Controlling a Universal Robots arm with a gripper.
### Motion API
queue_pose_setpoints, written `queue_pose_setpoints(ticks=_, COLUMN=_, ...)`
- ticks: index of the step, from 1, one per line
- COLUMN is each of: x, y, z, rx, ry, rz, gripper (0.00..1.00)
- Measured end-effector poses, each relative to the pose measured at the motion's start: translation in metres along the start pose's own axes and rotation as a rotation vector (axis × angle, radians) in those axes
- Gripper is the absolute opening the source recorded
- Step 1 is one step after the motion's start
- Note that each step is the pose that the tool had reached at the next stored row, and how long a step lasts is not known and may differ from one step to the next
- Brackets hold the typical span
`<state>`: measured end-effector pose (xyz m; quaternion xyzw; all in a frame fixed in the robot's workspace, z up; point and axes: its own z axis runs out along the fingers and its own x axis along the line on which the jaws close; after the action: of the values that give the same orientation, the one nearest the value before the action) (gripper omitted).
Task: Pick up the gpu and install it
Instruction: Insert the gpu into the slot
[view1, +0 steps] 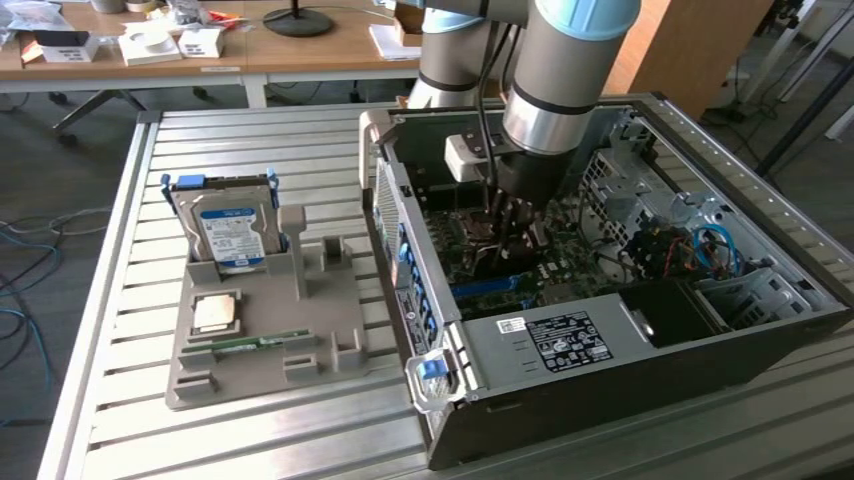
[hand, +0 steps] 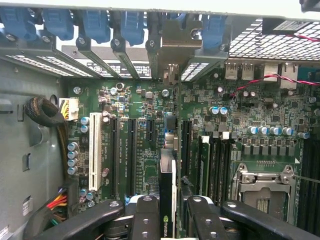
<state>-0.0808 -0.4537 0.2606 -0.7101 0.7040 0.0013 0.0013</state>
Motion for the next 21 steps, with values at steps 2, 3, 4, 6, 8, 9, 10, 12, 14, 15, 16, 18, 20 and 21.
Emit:
queue_pose_setpoints(ticks=2, x=0.0000, y=0.0000, z=0.0002, rx=0.0001, ry=-0.0001, rz=0.000, gripper=0.26)
queue_pose_setpoints(ticks=3, x=0.0000, y=0.0000, z=0.0002, rx=0.0000, ry=0.0000, rz=-0.001, gripper=0.26)
queue_pose_setpoints(ticks=4, x=0.0000, y=0.0000, z=0.0002, rx=0.0000, ry=0.0000, rz=-0.001, gripper=0.26)
queue_pose_setpoints(ticks=6, x=0.0000, y=0.0000, z=0.0002, rx=0.0000, ry=0.0001, rz=-0.001, gripper=0.26)
queue_pose_setpoints(ticks=8, x=0.0000, y=0.0000, z=0.0002, rx=0.0002, ry=0.0001, rz=-0.001, gripper=0.26)
queue_pose_setpoints(ticks=9, x=0.0000, y=0.0000, z=0.0002, rx=0.0005, ry=0.0000, rz=-0.002, gripper=0.26)
queue_pose_setpoints(ticks=10, x=0.0000, y=0.0000, z=0.0002, rx=0.0009, ry=0.0000, rz=-0.003, gripper=0.26)
queue_pose_setpoints(ticks=12, x=0.0000, y=0.0000, z=0.0002, rx=0.0012, ry=0.0000, rz=-0.007, gripper=0.26)
queue_pose_setpoints(ticks=14, x=0.0000, y=0.0000, z=0.0003, rx=0.0016, ry=-0.0001, rz=-0.011, gripper=0.26)
queue_pose_setpoints(ticks=15, x=0.0000, y=0.0000, z=0.0002, rx=0.0019, ry=0.0000, rz=-0.014, gripper=0.26)
queue_pose_setpoints(ticks=16, x=0.0000, y=0.0000, z=0.0002, rx=0.0023, ry=0.0001, rz=-0.018, gripper=0.26)
queue_pose_setpoints(ticks=18, x=0.0000, y=0.0000, z=0.0002, rx=0.0028, ry=0.0000, rz=-0.023, gripper=0.26)
queue_pose_setpoints(ticks=20, x=0.0000, y=0.0000, z=0.0002, rx=0.0028, ry=0.0000, rz=-0.023, gripper=0.26)
queue_pose_setpoints(ticks=21, x=0.0000, y=0.0000, z=0.0002, rx=0.0028, ry=0.0000, rz=-0.023, gripper=0.26)
